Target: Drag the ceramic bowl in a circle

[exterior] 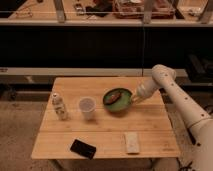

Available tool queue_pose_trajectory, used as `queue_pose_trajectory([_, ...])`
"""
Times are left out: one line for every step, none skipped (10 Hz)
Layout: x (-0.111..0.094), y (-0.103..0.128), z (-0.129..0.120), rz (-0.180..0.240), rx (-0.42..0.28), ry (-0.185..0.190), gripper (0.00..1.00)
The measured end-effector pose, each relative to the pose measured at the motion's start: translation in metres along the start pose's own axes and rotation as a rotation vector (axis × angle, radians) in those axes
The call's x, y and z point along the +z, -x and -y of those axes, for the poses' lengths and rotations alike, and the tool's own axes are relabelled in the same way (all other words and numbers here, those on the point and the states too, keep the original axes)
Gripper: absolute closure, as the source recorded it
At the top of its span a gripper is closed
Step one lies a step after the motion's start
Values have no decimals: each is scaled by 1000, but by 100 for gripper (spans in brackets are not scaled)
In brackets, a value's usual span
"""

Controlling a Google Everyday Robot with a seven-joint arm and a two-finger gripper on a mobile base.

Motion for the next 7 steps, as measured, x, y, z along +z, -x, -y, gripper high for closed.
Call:
queue_pose_trajectory([0,-9,-11,-5,38,7,100])
queue_pose_trajectory([-3,-19,-30,-16,83,22,100])
queue_pose_trajectory([-11,-27,-51,-36,119,34,100])
queue_pose_trajectory([-20,-32,-66,-56,142,41,100])
queue_pose_trajectory([-36,-38,-88,-87,169,52,100])
queue_pose_trajectory([-45,-39,-100,-106,177,62,100])
queue_pose_trajectory([-53,-36,-118,-125,169,88,100])
